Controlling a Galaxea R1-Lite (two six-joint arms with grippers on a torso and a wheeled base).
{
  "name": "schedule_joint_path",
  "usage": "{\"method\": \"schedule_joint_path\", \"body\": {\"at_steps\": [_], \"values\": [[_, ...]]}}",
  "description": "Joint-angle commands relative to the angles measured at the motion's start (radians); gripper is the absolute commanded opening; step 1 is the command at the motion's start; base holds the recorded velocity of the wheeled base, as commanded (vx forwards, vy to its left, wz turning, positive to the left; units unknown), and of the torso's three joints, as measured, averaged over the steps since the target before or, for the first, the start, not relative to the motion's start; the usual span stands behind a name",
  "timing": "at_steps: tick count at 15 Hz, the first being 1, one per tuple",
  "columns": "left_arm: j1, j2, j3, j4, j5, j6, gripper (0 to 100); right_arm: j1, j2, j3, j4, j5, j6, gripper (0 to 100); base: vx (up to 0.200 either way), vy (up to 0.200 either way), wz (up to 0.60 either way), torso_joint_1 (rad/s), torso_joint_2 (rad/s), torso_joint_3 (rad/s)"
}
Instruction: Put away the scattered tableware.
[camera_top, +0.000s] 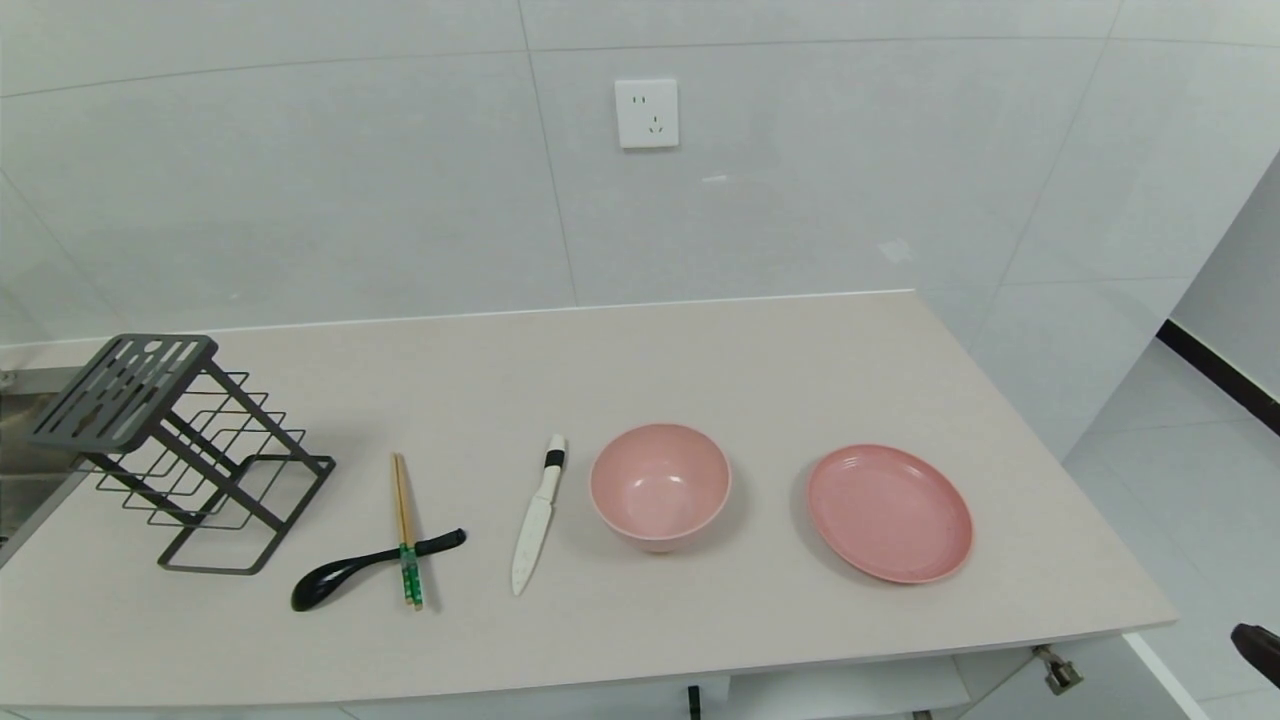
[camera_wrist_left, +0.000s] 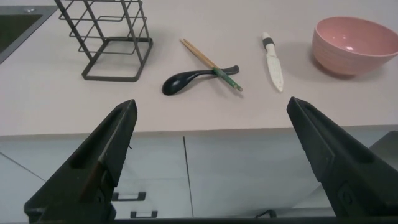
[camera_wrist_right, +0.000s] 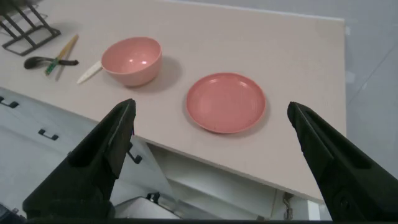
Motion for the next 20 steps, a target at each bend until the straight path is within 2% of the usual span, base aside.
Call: {"method": "schedule_joint_path", "body": {"at_steps": [1,3,8,10,16,20], "values": [[0.0,0.001,0.0,0.0,0.0,0.0,100,0.003,0.118,-0.013,-0.009,0.009,-0.012,100,0.0,0.0,0.0,0.0,0.0,0.0],[0.0,0.001,0.0,0.0,0.0,-0.001,100,0.003,0.2,-0.013,-0.056,0.021,-0.026,100,0.0,0.0,0.0,0.0,0.0,0.0],[0.0,0.001,0.0,0.0,0.0,-0.007,100,0.003,0.461,0.029,-0.295,0.021,-0.047,100,0.0,0.0,0.0,0.0,0.0,0.0],[0.0,0.001,0.0,-0.002,0.0,-0.013,100,0.003,0.605,0.076,-0.478,0.022,-0.049,100,0.0,0.0,0.0,0.0,0.0,0.0],[0.0,0.001,0.0,-0.002,0.0,-0.015,100,0.0,0.893,0.138,-0.768,0.022,-0.102,100,0.0,0.0,0.0,0.0,0.0,0.0],[0.0,0.001,0.0,-0.002,0.0,-0.015,100,-0.003,1.008,0.13,-0.82,0.022,-0.101,100,0.0,0.0,0.0,0.0,0.0,0.0]]}}
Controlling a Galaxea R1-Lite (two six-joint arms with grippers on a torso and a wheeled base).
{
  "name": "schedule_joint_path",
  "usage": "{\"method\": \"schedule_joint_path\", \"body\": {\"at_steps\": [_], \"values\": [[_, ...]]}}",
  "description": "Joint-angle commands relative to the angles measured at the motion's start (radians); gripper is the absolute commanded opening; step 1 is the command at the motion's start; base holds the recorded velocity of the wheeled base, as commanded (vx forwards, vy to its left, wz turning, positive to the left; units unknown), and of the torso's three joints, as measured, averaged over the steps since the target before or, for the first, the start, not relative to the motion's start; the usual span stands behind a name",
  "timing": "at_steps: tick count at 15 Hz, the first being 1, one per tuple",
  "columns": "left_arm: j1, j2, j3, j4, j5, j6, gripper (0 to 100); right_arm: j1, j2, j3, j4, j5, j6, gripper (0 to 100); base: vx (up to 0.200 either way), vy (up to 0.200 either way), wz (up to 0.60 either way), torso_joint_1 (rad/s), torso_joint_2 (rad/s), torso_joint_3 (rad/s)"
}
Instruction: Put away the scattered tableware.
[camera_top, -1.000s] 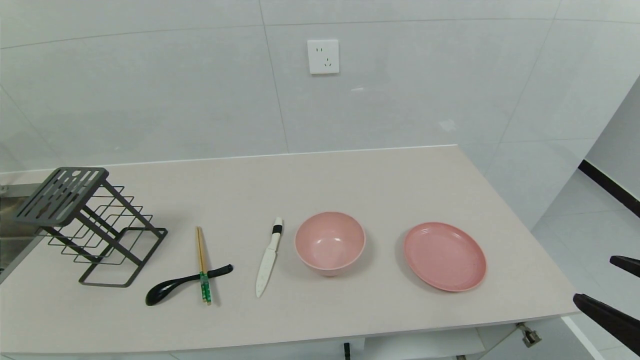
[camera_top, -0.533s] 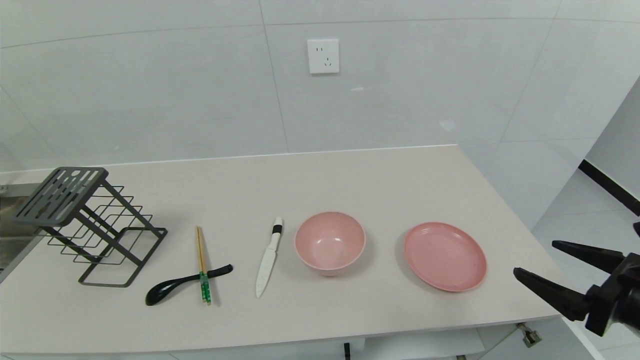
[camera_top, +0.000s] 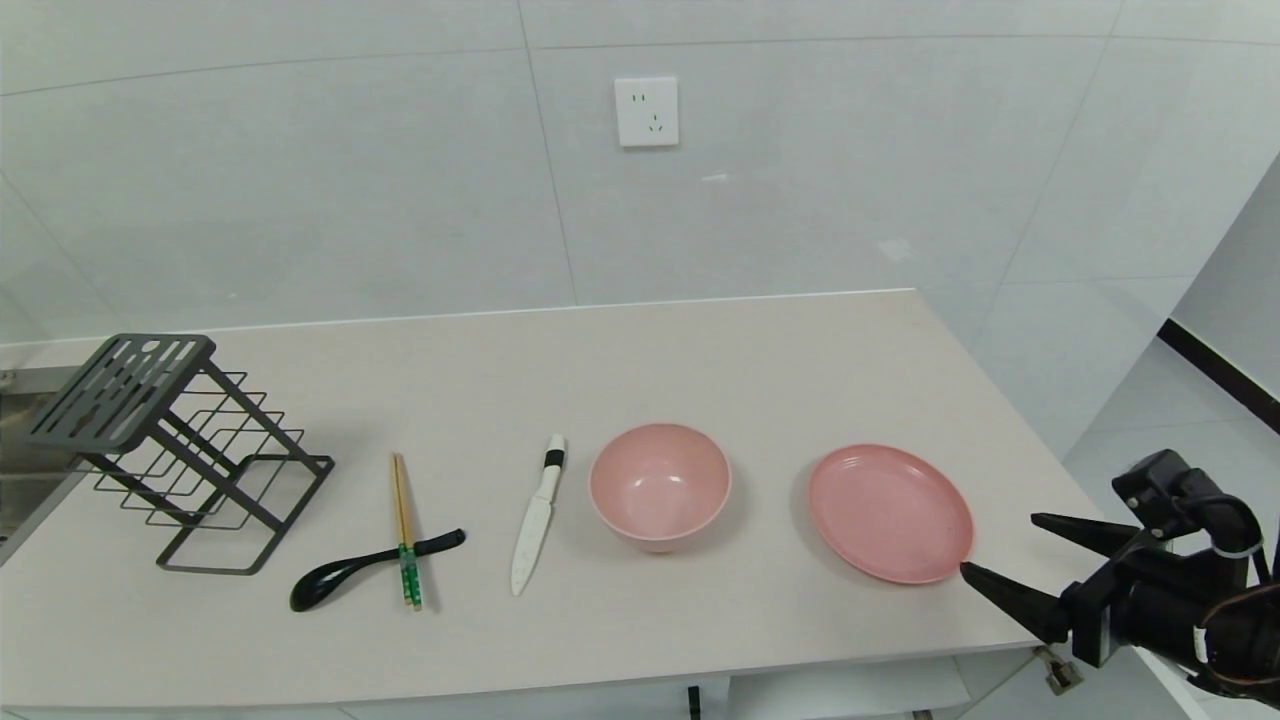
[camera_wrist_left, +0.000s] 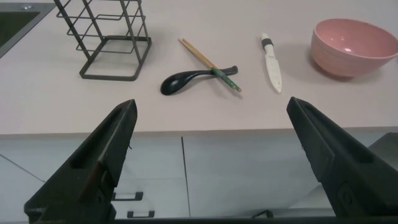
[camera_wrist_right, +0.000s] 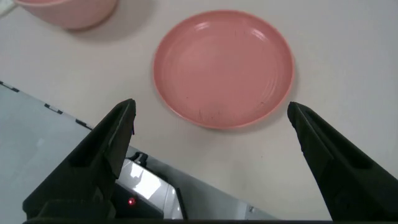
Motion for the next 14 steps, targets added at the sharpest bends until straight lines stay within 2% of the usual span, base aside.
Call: {"method": "schedule_joint_path", "body": {"at_steps": [1,5,8,14], "values": [[0.0,0.001,0.0,0.0,0.001,0.0,100,-0.004,0.111,-0.017,-0.026,0.001,0.001,100,0.0,0.0,0.0,0.0,0.0,0.0],[0.0,0.001,0.0,0.0,0.001,0.0,100,-0.044,0.209,-0.093,-0.044,0.002,0.0,100,0.0,0.0,0.0,0.0,0.0,0.0],[0.0,0.001,0.0,0.0,0.001,0.0,100,-0.093,0.312,-0.212,-0.061,0.005,0.0,100,0.0,0.0,0.0,0.0,0.0,0.0],[0.0,0.001,0.0,-0.001,0.001,0.0,100,-0.093,0.448,-0.318,-0.066,0.014,0.0,100,0.0,0.0,0.0,0.0,0.0,0.0]]}}
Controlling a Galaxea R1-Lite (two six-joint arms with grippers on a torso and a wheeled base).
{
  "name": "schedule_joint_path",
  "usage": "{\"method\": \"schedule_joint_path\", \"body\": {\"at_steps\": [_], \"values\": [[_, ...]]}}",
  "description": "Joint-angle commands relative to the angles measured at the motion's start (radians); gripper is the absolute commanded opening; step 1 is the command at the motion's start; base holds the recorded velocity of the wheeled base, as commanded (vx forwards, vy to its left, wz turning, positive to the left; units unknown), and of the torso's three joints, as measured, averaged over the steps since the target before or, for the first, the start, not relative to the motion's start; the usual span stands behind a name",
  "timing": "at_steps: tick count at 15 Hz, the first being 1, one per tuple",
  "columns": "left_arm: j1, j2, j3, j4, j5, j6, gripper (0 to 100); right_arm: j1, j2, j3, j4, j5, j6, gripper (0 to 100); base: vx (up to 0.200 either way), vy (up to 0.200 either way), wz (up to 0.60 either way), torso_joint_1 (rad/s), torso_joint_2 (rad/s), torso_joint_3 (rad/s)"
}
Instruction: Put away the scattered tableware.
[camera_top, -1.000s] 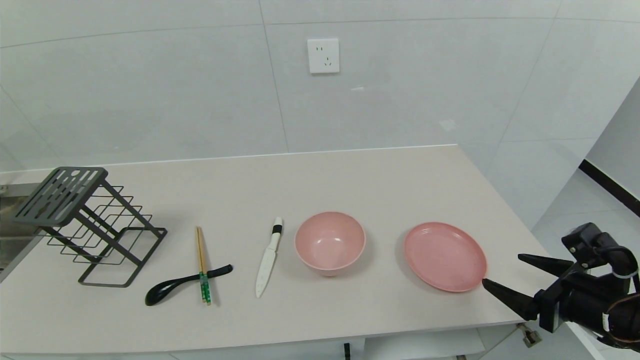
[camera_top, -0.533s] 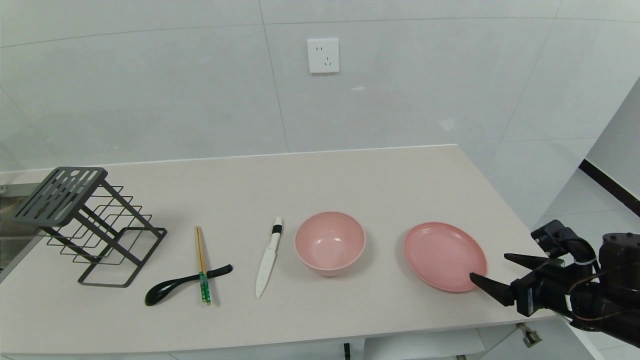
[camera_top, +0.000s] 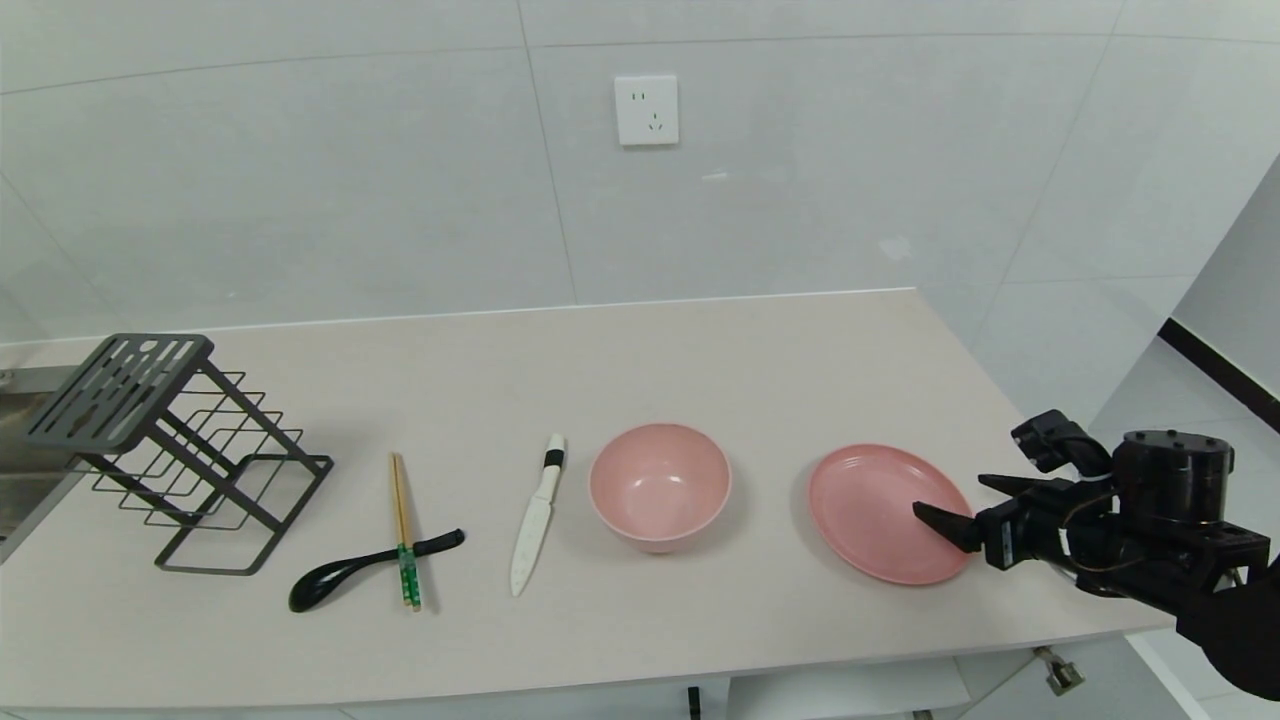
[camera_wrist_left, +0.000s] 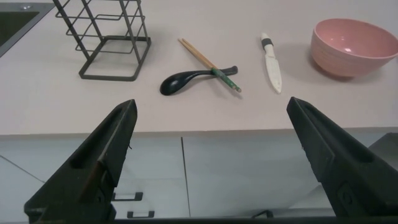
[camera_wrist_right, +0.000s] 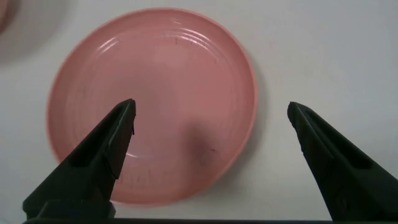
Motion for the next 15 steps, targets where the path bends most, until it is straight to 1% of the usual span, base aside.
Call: {"method": "schedule_joint_path", "body": {"at_steps": [1,9,15], "values": [[0.0,0.001,0.0,-0.001,0.0,-0.001,100,0.0,0.066,-0.025,-0.022,0.0,-0.001,100,0.0,0.0,0.0,0.0,0.0,0.0],[0.0,0.001,0.0,0.001,0.0,-0.001,100,0.002,0.126,-0.071,-0.033,0.005,0.003,100,0.0,0.0,0.0,0.0,0.0,0.0],[0.0,0.001,0.0,-0.001,0.0,-0.002,100,0.006,0.146,-0.068,-0.062,0.008,0.004,100,0.0,0.0,0.0,0.0,0.0,0.0]]}}
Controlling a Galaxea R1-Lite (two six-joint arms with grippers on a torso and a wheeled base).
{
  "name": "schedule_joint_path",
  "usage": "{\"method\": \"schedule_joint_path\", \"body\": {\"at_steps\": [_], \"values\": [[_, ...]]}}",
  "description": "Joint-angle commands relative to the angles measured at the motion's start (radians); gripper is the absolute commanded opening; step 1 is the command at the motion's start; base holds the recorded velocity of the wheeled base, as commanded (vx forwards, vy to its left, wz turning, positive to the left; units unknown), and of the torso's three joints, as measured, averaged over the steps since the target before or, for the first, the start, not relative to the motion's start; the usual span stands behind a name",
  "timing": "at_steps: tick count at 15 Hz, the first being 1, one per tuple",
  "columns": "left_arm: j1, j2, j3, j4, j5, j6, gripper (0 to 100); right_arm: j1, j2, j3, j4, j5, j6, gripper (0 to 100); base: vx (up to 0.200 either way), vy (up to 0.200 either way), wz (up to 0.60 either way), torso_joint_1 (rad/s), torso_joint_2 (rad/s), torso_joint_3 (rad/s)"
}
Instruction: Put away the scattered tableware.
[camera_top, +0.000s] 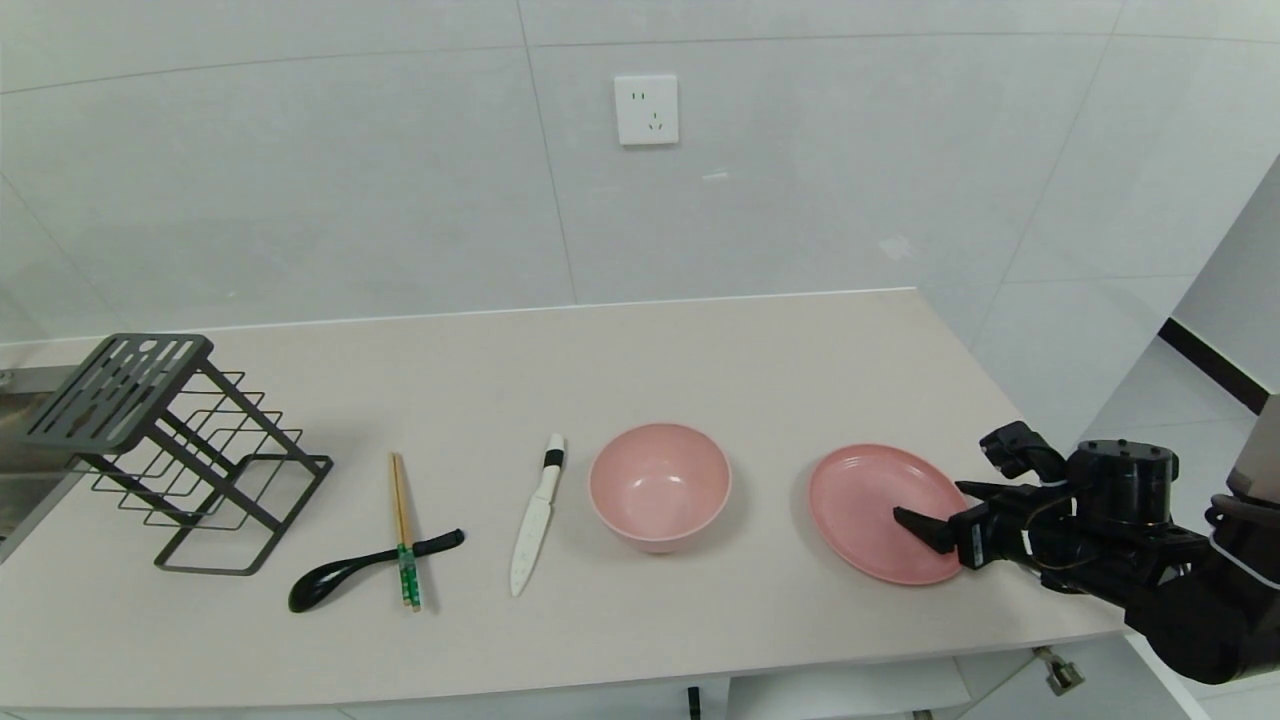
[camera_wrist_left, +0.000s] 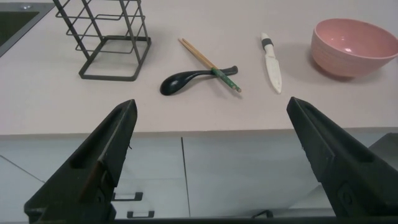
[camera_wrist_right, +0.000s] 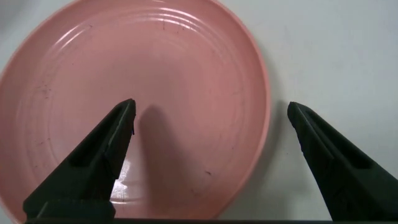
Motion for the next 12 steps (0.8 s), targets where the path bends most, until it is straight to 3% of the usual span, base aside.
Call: {"method": "schedule_joint_path", "body": {"at_steps": [1,4,5,12], "values": [[0.0,0.001,0.0,0.0,0.001,-0.001,100,0.005,0.002,0.003,-0.001,0.009,-0.002,100,0.0,0.0,0.0,0.0,0.0,0.0],[0.0,0.001,0.0,0.0,0.001,-0.001,100,0.017,0.011,0.006,-0.016,0.037,-0.006,100,0.0,0.0,0.0,0.0,0.0,0.0],[0.0,0.001,0.0,0.0,0.001,-0.001,100,0.018,0.026,0.004,-0.023,0.037,-0.006,0,0.0,0.0,0.0,0.0,0.0,0.0],[0.0,0.001,0.0,0.0,0.001,-0.001,100,-0.018,0.058,-0.011,-0.027,0.031,-0.002,0,0.0,0.0,0.0,0.0,0.0,0.0]]}}
